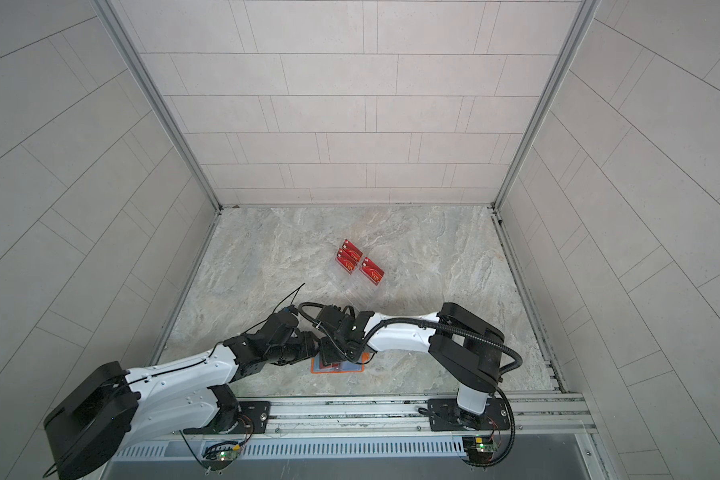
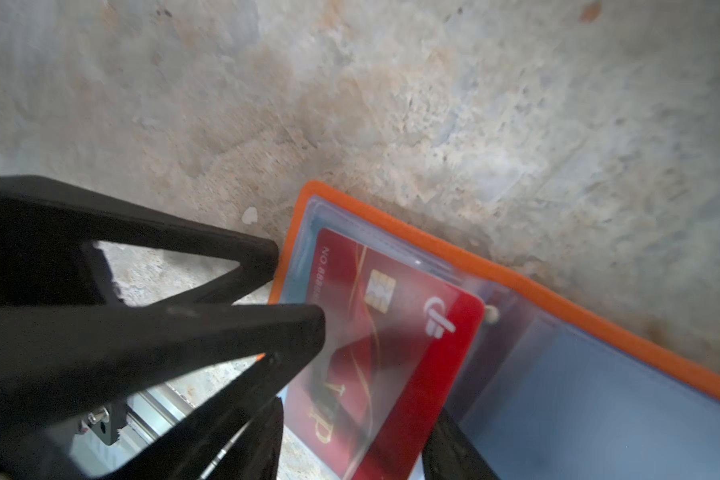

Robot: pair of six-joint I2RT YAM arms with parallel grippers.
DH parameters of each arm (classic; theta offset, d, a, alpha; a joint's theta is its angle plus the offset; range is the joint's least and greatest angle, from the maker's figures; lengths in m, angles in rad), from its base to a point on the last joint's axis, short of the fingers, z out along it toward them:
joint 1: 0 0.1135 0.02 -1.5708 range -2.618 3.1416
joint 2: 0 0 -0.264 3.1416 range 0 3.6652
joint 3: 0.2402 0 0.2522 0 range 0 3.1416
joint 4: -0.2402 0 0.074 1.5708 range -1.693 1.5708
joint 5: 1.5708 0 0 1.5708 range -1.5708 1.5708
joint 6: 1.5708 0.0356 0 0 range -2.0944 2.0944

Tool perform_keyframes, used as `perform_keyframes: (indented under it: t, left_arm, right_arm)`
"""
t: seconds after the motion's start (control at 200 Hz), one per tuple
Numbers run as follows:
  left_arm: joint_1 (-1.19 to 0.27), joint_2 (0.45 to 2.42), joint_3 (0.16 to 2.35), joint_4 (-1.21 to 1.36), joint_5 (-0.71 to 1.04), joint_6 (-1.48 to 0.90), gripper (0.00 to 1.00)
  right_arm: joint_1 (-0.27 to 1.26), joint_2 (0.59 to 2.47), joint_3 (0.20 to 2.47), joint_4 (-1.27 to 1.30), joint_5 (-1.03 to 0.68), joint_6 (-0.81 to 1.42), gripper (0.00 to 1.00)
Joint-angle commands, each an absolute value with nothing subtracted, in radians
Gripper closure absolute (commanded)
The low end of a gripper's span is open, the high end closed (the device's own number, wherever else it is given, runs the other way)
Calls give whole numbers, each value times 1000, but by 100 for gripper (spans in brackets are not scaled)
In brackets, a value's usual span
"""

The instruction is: Put the credit cards into the card holder

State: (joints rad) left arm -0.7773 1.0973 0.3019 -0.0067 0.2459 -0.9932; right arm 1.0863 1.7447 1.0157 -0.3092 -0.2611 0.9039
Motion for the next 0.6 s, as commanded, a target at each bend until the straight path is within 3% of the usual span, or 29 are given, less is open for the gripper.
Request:
perform_keyframes:
  t: [0.0,0.175,0.335,0.596]
  left_arm:
    - [-786,1072,282,-25,223,-1024,52]
    - [-787,1064,276,-31,217,-1025,52]
    - [-790,1069,277,-33,213,-1035,53]
    - [-816,1039,244,-6,201,-1082,55]
  right_arm:
    - [1098,1735,1023,-392,-232,879,42]
    - [1100,1694,983,-366,-250,882,40]
    - [1109,1721,995,-299,-297,889,56]
    - [1142,1775,1082,-362,-255,856,52]
